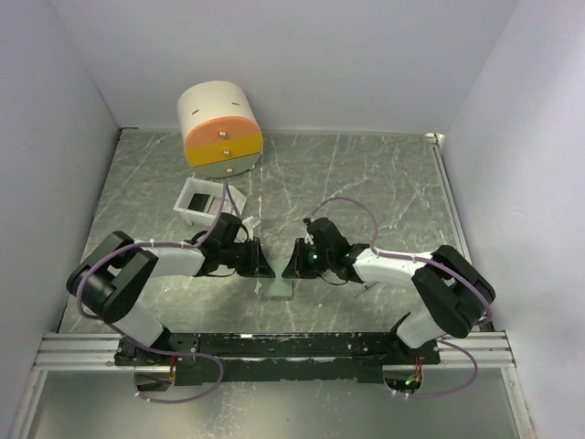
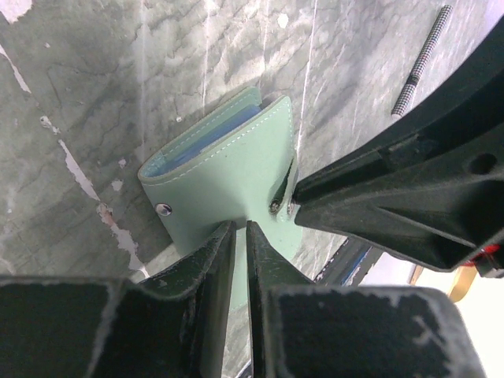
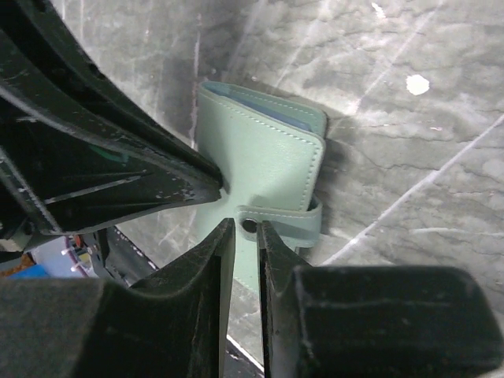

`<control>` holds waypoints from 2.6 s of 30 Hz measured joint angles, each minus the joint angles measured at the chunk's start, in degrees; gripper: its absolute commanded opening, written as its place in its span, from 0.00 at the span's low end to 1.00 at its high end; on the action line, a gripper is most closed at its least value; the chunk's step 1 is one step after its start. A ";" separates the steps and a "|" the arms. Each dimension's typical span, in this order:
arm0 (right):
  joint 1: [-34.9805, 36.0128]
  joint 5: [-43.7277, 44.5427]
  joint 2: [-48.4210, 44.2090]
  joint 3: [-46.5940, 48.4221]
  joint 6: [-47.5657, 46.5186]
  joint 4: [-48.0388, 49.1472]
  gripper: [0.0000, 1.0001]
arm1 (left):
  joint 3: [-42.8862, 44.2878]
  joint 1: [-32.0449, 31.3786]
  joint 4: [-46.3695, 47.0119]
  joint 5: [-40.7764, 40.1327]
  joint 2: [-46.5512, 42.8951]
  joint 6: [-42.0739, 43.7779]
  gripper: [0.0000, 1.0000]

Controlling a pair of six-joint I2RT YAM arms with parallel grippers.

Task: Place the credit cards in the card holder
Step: Close the card holder at the center of the board.

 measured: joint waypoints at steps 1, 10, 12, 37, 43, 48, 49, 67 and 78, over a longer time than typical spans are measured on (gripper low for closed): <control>0.17 0.15 -0.28 0.22 -0.02 -0.15 0.18 | 0.07 -0.04 0.00 -0.02 0.07 0.00 0.24; 0.46 1.66 -0.90 1.36 -0.04 -2.10 0.17 | 0.50 -0.24 -0.81 -0.44 0.09 0.02 0.24; 0.46 2.03 -0.92 1.36 -0.04 -2.56 0.17 | 0.50 -0.24 -0.81 -0.44 0.09 0.02 0.24; 1.40 2.16 0.85 1.33 0.00 -0.90 0.12 | 0.55 -0.28 -0.90 -0.68 0.09 0.02 0.24; 1.90 3.13 0.85 1.33 0.00 -0.90 0.10 | 0.55 -0.28 -0.90 -0.74 0.09 0.02 0.24; 2.32 3.98 0.87 1.44 -0.04 -1.05 0.09 | 0.55 -0.28 -0.90 -0.79 0.09 0.02 0.24; 2.40 4.17 0.90 1.55 -0.07 -1.22 0.09 | 0.52 -0.28 -0.90 -0.79 0.09 0.02 0.24; 5.88 10.45 2.60 6.78 -1.77 -8.96 0.08 | 0.42 -0.26 -0.66 -0.76 0.22 -0.04 0.24; 7.19 13.49 4.42 9.40 -2.14 -12.66 0.07 | 0.15 -0.26 -0.11 -0.76 0.24 -0.46 0.24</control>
